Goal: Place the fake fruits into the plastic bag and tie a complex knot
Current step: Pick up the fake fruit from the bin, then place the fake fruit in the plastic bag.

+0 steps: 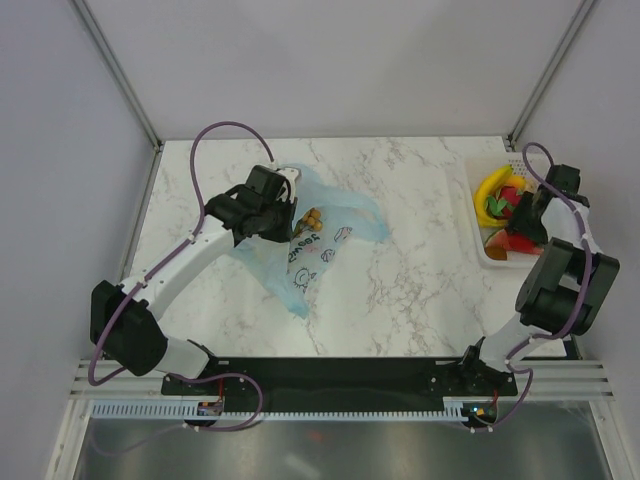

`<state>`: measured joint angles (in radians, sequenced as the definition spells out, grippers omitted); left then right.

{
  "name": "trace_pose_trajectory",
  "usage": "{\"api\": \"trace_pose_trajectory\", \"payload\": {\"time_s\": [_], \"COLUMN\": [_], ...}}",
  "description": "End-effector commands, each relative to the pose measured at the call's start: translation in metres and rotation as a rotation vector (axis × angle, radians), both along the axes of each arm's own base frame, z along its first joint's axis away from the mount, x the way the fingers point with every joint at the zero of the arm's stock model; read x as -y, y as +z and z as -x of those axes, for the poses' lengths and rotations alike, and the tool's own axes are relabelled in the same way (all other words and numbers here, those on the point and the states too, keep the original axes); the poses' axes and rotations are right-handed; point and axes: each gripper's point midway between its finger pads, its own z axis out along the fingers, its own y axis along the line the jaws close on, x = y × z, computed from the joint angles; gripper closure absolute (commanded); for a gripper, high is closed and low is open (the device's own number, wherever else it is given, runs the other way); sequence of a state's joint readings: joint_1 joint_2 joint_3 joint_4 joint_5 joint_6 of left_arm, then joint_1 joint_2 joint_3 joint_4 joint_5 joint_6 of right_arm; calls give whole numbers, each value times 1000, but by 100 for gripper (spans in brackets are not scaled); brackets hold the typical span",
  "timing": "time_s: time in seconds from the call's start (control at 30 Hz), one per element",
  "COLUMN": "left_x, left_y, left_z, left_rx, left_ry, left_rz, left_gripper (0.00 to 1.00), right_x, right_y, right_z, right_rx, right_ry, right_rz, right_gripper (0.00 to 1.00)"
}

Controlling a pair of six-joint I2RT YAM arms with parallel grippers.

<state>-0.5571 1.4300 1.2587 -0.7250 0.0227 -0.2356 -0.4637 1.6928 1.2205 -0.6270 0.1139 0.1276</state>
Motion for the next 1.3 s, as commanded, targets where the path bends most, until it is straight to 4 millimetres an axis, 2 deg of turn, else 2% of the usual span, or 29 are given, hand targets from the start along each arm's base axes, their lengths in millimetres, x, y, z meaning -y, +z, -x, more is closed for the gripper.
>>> {"api": "trace_pose_trajectory", "payload": {"time_s": [0.0,0.03,0.2,0.33,0.37,0.43,0.47,0.5,0.53,0.57,0.63,0.67,0.7,0.73,0.77,0.83,0.87,0.93,0.97,1.0,1.1,1.17,1.2,1.27], "left_x": [2,3,4,3,3,3,3,4,3,2,1,-1,-1,-1,-2,-3,-3,-9,-11,-15,-22,-24,-27,-28], "left_y": [16,17,21,23,25,25,25,26,28,27,28,28,29,28,27,26,23,22,22,22,25,28,28,28], "left_z": [-8,-8,-6,-6,-6,-5,-5,-3,-3,-2,-2,-1,-1,0,1,1,1,-2,-3,-6,-9,-11,-12,-12], "left_rx": [59,61,70,83,90,88,87,86,92,92,98,103,109,109,110,110,107,113,116,122,127,134,134,132], "left_ry": [2,0,-16,-31,-32,-35,-36,-40,-40,-40,-37,-35,-34,-33,-33,-30,-25,0,13,31,59,72,78,82], "left_rz": [13,17,25,18,18,24,25,30,33,30,28,25,28,28,29,28,24,5,-1,-7,-2,4,3,7], "left_gripper": [98,98,98,98,98,98,98,98,98,98,98,98,98,98,98,98,98,98,98,98,98,98,98,98], "right_x": [-5,-8,-28,-72,-103,-133,-163,-177,-192,-218,-248,-276,-290,-304,-328,-353,-375,-400,-421,-432,-471,-497,-506,-527], "right_y": [64,77,115,150,156,168,171,174,175,175,174,172,169,165,161,145,139,124,120,112,105,113,106,113], "right_z": [-18,-16,-20,-32,-39,-43,-45,-45,-47,-47,-45,-40,-37,-36,-28,-25,-16,-13,-3,-1,7,7,5,2], "right_rx": [183,212,334,489,528,574,579,584,592,593,601,594,588,586,571,544,531,532,529,519,543,609,606,654], "right_ry": [16,22,85,225,313,401,472,509,546,613,688,763,796,830,891,935,980,1000,1041,1050,1080,1087,1079,1075], "right_rz": [10,16,-28,-133,-201,-231,-258,-266,-279,-306,-348,-380,-403,-413,-437,-461,-487,-534,-558,-567,-602,-631,-634,-630], "right_gripper": [47,47,48,48,48,48,48,48,48,48,48,48,49,49,49,49,50,51,51,52,52,52,53,54]}}
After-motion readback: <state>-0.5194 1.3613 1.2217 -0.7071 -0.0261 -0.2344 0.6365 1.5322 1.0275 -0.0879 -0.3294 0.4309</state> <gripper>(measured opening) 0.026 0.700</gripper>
